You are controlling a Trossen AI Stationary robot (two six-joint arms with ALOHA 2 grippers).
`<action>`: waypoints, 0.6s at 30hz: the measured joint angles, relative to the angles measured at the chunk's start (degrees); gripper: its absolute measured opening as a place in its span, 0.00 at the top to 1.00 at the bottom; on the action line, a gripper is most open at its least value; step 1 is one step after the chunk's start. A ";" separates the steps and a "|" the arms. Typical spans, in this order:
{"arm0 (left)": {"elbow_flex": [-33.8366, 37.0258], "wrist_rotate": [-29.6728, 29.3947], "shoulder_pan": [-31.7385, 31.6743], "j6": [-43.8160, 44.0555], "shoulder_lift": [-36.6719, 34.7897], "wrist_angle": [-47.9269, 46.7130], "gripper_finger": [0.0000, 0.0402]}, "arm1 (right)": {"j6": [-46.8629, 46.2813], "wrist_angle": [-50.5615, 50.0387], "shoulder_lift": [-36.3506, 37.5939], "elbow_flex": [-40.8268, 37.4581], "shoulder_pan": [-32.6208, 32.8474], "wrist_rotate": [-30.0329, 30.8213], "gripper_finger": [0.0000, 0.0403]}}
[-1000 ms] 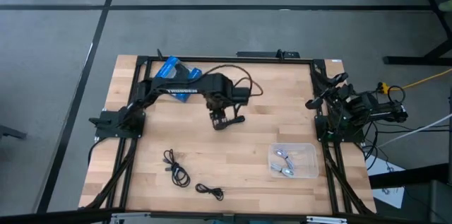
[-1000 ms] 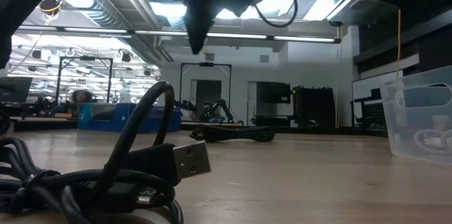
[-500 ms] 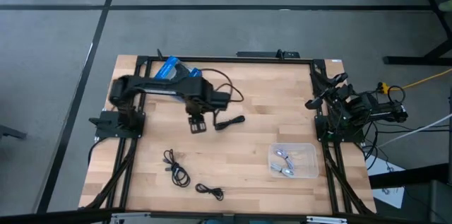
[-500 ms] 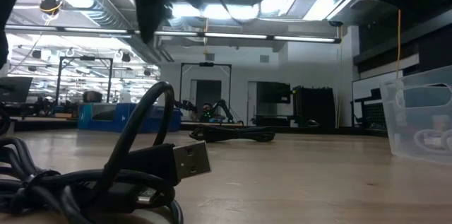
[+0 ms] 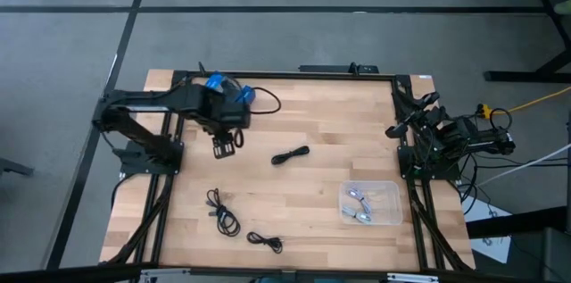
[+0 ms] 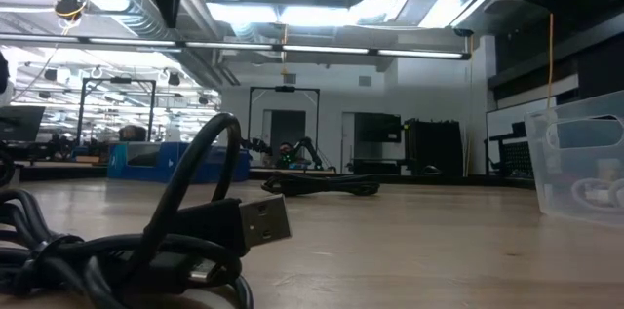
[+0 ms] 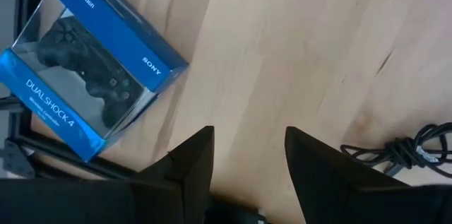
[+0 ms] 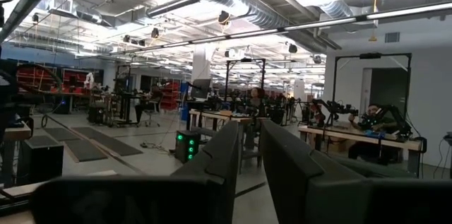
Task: Pick and place USB-C Cables
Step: Put the middle black charger cable into the transparent container
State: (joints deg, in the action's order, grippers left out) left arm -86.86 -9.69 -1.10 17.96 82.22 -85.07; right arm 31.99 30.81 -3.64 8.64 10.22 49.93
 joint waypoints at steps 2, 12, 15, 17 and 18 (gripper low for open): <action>2.23 -0.10 0.00 0.00 -2.00 1.62 0.58 | 0.00 0.01 0.00 0.00 0.00 0.00 0.83; 14.02 0.34 0.00 2.50 -7.51 6.65 0.58 | 0.00 0.01 0.00 0.04 0.00 0.00 0.83; 17.12 1.35 0.00 2.99 -7.50 8.20 0.58 | 0.00 0.04 0.00 0.04 0.00 0.00 0.83; 18.81 2.69 0.00 3.06 -7.79 9.16 0.58 | 0.00 0.02 0.00 0.04 0.00 0.00 0.83; 19.72 3.53 0.01 3.19 -7.75 10.09 0.58 | 0.00 0.02 0.00 0.04 0.00 0.00 0.83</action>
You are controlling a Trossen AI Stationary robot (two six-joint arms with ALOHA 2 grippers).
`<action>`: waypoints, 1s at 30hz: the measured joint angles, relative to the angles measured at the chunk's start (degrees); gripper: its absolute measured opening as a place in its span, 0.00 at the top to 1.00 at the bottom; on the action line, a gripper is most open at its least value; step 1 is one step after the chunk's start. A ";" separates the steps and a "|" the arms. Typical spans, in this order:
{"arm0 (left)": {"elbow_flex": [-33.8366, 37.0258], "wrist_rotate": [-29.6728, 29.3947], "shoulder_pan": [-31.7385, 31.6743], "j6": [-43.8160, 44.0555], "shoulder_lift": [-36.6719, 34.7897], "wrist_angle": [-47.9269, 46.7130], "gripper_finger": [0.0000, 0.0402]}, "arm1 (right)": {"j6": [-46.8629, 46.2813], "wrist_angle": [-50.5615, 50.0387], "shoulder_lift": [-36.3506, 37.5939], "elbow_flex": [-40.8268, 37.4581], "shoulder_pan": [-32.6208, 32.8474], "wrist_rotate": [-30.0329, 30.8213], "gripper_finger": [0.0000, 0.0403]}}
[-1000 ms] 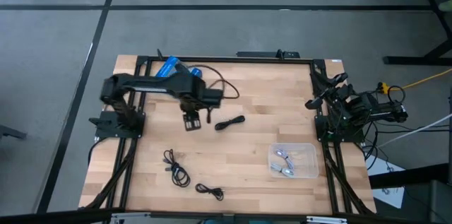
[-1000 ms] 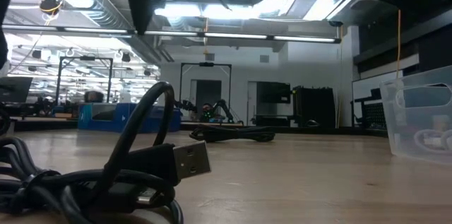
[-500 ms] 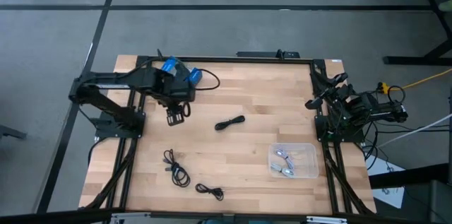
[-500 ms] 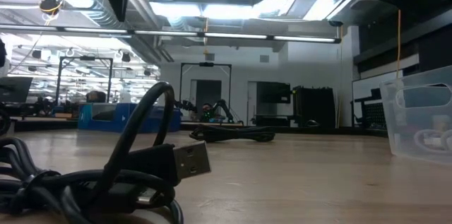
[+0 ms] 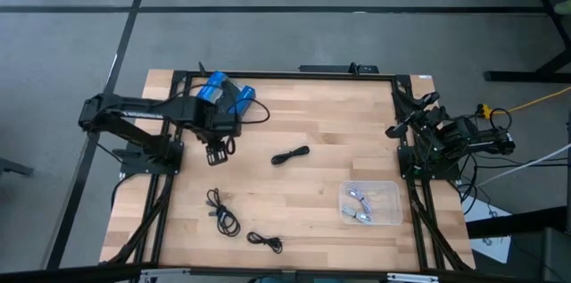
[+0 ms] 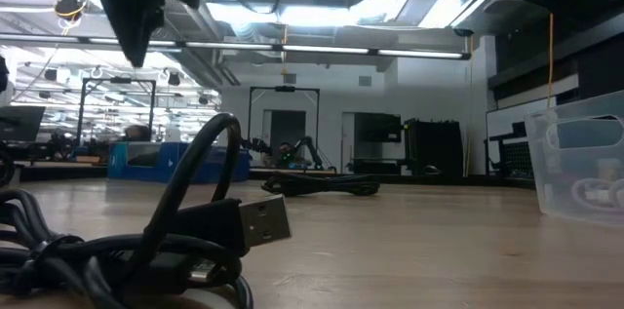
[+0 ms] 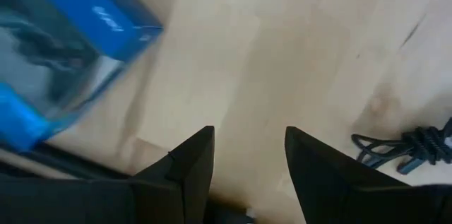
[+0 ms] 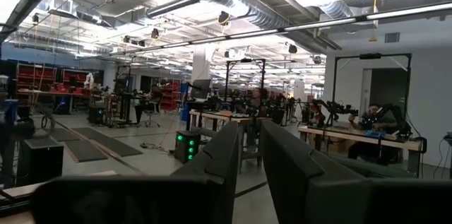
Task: Pick and place USB-C Cables
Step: Put the middle black charger cable into the transparent container
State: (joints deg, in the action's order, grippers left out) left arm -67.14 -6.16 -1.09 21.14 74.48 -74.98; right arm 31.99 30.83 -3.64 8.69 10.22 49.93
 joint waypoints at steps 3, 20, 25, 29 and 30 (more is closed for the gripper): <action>3.07 2.37 0.57 1.26 0.06 0.22 0.58 | 0.00 -0.04 0.00 0.00 0.00 0.00 0.83; 14.25 14.74 19.02 11.55 0.14 18.13 0.58 | 0.01 -3.50 0.00 0.00 0.00 0.02 0.83; 14.74 14.23 25.48 11.74 2.30 25.34 0.58 | 0.02 -4.74 0.00 0.00 0.00 0.09 0.83; 14.74 14.83 29.52 11.52 6.21 25.99 0.58 | 0.00 -5.18 0.02 0.00 0.00 0.09 0.83; 14.74 14.97 30.38 11.49 7.41 26.37 0.58 | 0.00 -5.36 0.02 0.00 0.00 0.09 0.83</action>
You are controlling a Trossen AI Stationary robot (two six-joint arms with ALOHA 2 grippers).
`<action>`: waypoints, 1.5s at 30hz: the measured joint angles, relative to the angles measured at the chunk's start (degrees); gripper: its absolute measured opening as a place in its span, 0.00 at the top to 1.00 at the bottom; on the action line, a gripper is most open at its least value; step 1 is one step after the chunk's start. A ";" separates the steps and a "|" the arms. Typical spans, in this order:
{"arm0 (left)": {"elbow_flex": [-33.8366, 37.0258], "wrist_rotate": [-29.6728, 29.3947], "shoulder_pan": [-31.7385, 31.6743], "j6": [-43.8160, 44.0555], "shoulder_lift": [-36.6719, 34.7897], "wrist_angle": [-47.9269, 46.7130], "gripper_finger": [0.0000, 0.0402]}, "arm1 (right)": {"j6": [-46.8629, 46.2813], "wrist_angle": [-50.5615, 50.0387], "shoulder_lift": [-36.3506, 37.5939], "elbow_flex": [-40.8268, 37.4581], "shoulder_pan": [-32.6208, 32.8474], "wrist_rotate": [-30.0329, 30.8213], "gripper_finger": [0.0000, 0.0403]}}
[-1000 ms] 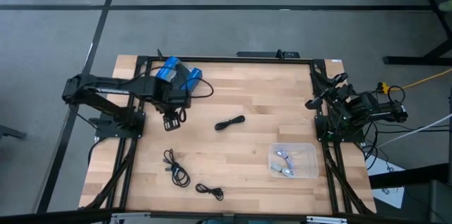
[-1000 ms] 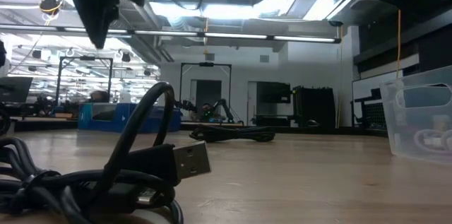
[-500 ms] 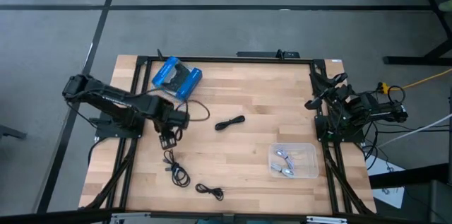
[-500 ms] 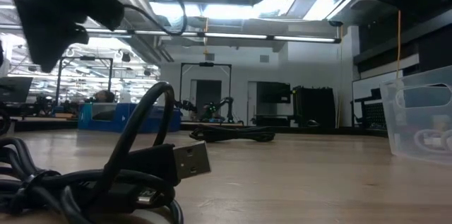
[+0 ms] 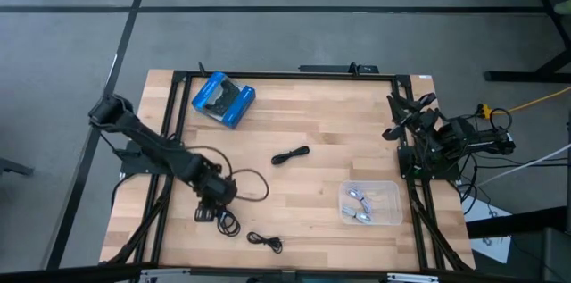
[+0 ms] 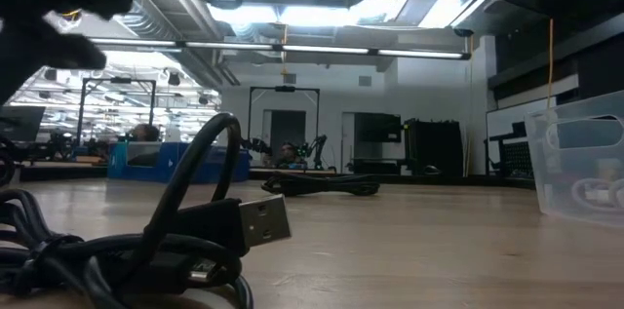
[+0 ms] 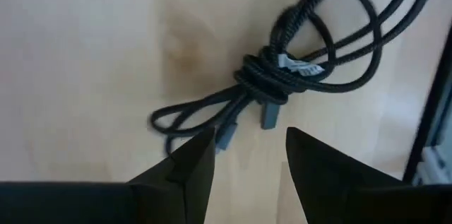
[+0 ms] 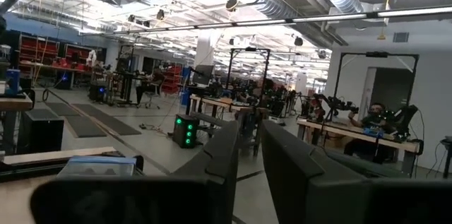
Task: Pick and place USB-C Cables
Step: Put the middle black charger cable into the transparent container
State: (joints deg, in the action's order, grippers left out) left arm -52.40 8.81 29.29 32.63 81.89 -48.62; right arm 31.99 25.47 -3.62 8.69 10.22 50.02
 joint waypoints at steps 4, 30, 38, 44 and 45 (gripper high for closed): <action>0.00 1.86 3.09 -1.36 5.15 2.83 0.58 | 0.00 -0.15 0.00 0.00 0.00 -0.01 0.83; -5.63 -11.69 7.02 3.06 15.76 8.90 0.58 | -0.42 -0.10 0.00 0.00 0.02 -0.04 0.83; -11.68 -14.05 6.72 3.24 15.50 3.34 0.58 | -0.42 -0.42 0.00 0.00 0.02 -0.05 0.83; -16.22 -19.38 6.73 -18.16 15.45 -0.32 0.58 | -0.42 -1.23 -0.01 0.00 0.02 -0.07 0.83; -16.22 -20.10 6.72 -22.21 15.45 -0.41 0.58 | -0.42 -1.30 0.00 0.00 0.02 -0.07 0.83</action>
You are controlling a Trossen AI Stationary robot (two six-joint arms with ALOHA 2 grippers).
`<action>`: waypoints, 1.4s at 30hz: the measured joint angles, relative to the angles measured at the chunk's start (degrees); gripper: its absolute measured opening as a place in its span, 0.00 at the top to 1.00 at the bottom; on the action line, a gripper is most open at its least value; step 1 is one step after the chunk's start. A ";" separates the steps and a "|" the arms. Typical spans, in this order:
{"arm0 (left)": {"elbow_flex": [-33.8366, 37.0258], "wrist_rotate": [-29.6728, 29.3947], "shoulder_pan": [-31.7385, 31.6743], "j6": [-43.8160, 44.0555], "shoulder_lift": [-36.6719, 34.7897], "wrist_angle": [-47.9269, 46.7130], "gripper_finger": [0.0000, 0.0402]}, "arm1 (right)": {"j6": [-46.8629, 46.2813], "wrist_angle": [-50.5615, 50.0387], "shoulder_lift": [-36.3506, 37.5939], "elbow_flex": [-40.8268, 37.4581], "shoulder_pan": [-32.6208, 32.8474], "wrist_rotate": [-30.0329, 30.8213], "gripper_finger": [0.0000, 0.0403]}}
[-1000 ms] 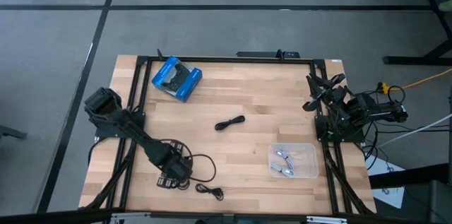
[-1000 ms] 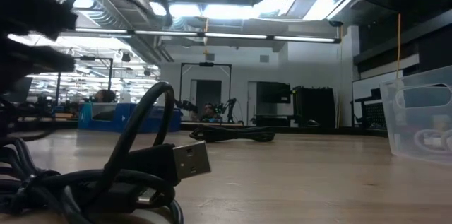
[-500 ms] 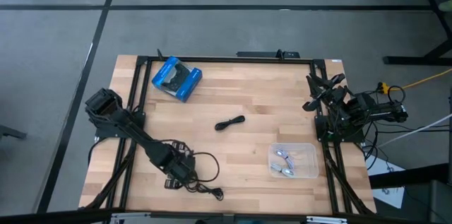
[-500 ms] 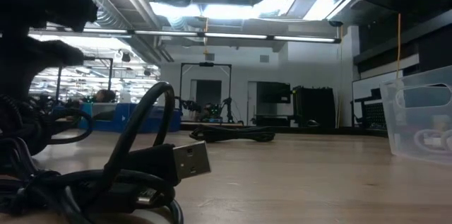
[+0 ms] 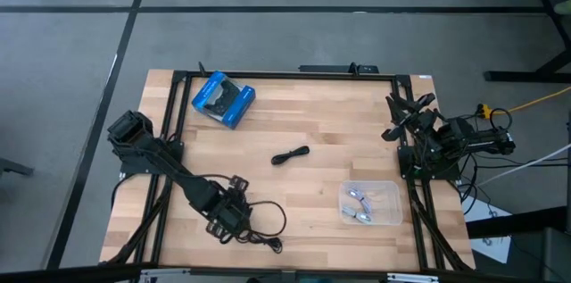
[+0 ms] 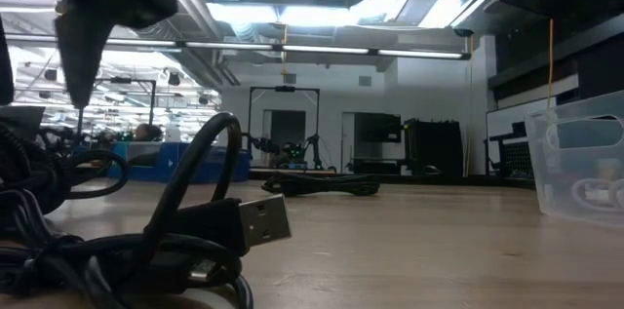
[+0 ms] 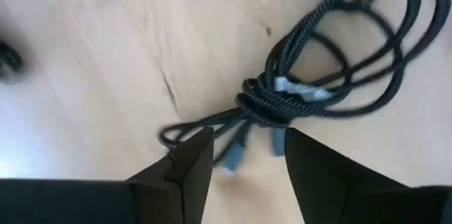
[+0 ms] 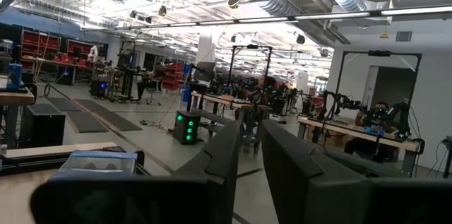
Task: Pick and place USB-C Cables
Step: Put the middle black charger cable into the transparent container
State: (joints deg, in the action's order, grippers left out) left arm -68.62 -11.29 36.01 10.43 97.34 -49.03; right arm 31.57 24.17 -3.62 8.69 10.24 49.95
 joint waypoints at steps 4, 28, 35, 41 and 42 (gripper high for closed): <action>0.00 -4.70 -0.45 -8.60 0.00 -1.84 0.58 | 0.00 -0.18 -0.02 0.00 0.00 0.00 0.83; 5.16 0.11 -3.58 -23.18 0.07 4.48 0.58 | 0.00 -2.43 0.00 0.00 0.00 0.02 0.83; 10.39 5.27 -3.63 -23.01 0.07 9.73 0.58 | 0.02 -2.43 0.00 0.00 0.00 0.02 0.83; 15.93 6.26 -3.59 -18.01 -0.30 17.13 0.58 | 0.02 -2.41 0.00 0.00 0.00 0.02 0.83; 16.50 6.09 -3.60 -15.98 -0.14 17.50 0.58 | 0.02 -2.41 0.00 0.00 0.00 0.02 0.83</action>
State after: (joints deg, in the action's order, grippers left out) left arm -52.12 -5.20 32.41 -5.55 97.20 -31.52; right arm 31.59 21.76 -3.62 8.69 10.24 49.98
